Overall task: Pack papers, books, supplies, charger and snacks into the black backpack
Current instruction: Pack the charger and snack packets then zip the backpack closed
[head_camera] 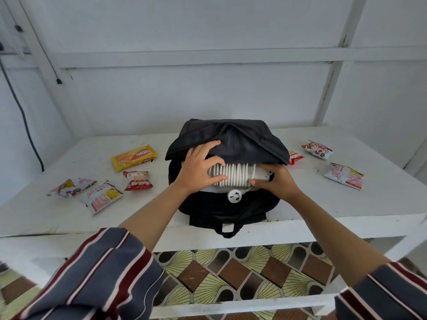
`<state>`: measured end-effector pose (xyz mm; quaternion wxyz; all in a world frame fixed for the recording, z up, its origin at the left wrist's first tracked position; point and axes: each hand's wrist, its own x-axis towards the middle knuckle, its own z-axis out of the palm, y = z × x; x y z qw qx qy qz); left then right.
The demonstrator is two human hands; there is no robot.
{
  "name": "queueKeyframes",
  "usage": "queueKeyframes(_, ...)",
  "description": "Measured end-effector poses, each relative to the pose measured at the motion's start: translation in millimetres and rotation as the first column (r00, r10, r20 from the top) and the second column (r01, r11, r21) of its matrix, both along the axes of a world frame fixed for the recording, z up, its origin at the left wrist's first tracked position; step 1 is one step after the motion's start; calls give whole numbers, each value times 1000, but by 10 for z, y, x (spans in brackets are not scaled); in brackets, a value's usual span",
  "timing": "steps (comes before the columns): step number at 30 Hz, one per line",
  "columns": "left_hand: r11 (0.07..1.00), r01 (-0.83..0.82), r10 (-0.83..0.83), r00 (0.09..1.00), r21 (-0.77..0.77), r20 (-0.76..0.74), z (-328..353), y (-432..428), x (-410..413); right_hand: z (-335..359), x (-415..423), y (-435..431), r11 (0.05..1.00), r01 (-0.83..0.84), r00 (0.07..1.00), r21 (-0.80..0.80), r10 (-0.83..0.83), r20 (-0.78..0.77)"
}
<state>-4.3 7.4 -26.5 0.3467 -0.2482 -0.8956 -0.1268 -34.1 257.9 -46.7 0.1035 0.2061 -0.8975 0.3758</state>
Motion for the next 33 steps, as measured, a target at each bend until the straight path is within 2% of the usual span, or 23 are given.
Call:
queueKeyframes(6, 996, 91, -89, 982, 2, -168, -26, -15, 81, 49, 116, 76, 998, 6, 999, -56, -3, 50)
queueKeyframes(9, 971, 196, -233, 913, -141, -336, -52, 73, 214, 33, 176, 196, 998, 37, 998, -48, -34, 57)
queueKeyframes(11, 948, 265, -315, 860, -177, -401, -39, 206, 343, 12, 242, 293, 994, 81, 994, -72, -75, 78)
queueKeyframes(14, 945, 312, -319, 813, -100, -487, 67, 367, 484, -23, 337, 459, 988, 120, 992, -93, -114, 59)
queueKeyframes(16, 957, 288, -235, 829, 27, -508, 144, 365, 512, -40, 346, 570, 981, 172, 985, -92, -170, 29)
queueKeyframes(19, 980, 117, -48, 926, 163, -375, 153, 175, 466, -5, 311, 653, 932, 346, 938, -110, -347, 12)
queueKeyframes(21, 995, -12, 28, 986, 101, -164, 91, 23, 421, 71, 313, 605, 908, 394, 918, -143, -397, 6)
queueKeyframes(24, 995, -72, 82, 985, -70, 153, -41, -82, 416, 197, 383, 417, 960, 214, 974, -181, -224, -38)
queueKeyframes(26, 988, -83, 118, 952, -134, 283, -138, -71, 441, 216, 416, 278, 995, 73, 994, -71, -78, -76)
queueKeyframes(29, 981, -105, 154, 931, -161, 331, -233, -50, 466, 159, 404, 158, 985, 17, 993, 174, 4, -119)
queueKeyframes(33, 972, -105, 180, 907, -211, 380, -222, -63, 492, 101, 401, 162, 961, 19, 992, 276, 17, -127)
